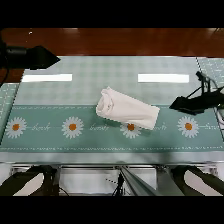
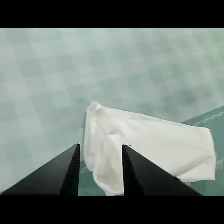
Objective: Fold the shirts.
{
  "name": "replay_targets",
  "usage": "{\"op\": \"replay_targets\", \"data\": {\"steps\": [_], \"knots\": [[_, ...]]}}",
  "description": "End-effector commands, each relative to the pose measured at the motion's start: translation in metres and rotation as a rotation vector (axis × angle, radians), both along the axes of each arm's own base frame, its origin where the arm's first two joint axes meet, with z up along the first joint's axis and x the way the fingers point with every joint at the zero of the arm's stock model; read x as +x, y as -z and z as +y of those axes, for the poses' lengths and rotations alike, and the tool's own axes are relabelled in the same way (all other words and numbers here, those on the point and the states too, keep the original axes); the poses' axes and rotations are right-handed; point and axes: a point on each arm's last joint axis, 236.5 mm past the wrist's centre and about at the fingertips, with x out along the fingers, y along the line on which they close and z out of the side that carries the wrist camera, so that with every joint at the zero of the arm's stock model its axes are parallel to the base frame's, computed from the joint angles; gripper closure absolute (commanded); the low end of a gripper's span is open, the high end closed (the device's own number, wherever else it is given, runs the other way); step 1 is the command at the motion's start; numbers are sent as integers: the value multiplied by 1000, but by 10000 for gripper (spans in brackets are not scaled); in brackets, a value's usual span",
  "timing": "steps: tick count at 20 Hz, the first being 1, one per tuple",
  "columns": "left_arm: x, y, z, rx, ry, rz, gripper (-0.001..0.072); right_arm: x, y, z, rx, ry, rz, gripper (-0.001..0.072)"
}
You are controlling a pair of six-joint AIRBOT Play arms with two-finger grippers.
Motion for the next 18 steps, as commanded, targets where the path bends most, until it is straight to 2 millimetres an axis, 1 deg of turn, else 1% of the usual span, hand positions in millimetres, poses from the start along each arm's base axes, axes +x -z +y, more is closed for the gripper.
{"op": "replay_targets", "data": {"steps": [1, 3, 5, 6, 7, 8, 9, 10, 11, 12, 13, 14, 15, 16, 17, 18], "knots": [[-2, 14, 17, 47, -58, 59, 372, 6, 21, 51, 338, 212, -54, 122], [-5, 16, 16, 49, -51, 71, 372, -9, 49, 76, 342, 203, 8, 122], [-6, 17, 15, 44, -52, 83, 373, -17, 69, 103, 322, 143, 49, 122], [-7, 17, 14, 45, -47, 88, 373, -15, 74, 116, 318, 138, 44, 127], [-9, 19, 14, 46, -42, 97, 373, -9, 75, 128, 328, 154, 29, 163], [-11, 20, 14, 48, -38, 105, 373, -2, 72, 136, 345, 174, 8, 379], [-12, 22, 13, 49, -33, 113, 373, 5, 60, 142, 370, 172, -15, 683], [-14, 23, 13, 51, -30, 119, 374, 13, 43, 143, 379, 128, -64, 675], [-14, 23, 13, 51, -29, 121, 373, 23, 18, 138, 377, 62, -144, 675], [-14, 23, 13, 51, -29, 121, 374, 32, -10, 127, 353, 22, -217, 675], [-13, 24, 13, 50, -29, 124, 375, 42, -42, 106, 305, 1, -299, 675], [-12, 28, 13, 51, -29, 133, 375, 47, -73, 82, 247, 7, -364, 675], [-10, 33, 13, 50, -28, 146, 375, 47, -104, 51, 171, 40, -419, 675], [-8, 40, 13, 51, -28, 164, 374, 41, -128, 22, 99, 81, -443, 675], [-6, 48, 13, 51, -27, 186, 375, 26, -151, -9, 17, 134, -442, 675], [-5, 57, 13, 50, -26, 208, 378, 11, -163, -31, -48, 171, -434, 675]]}}
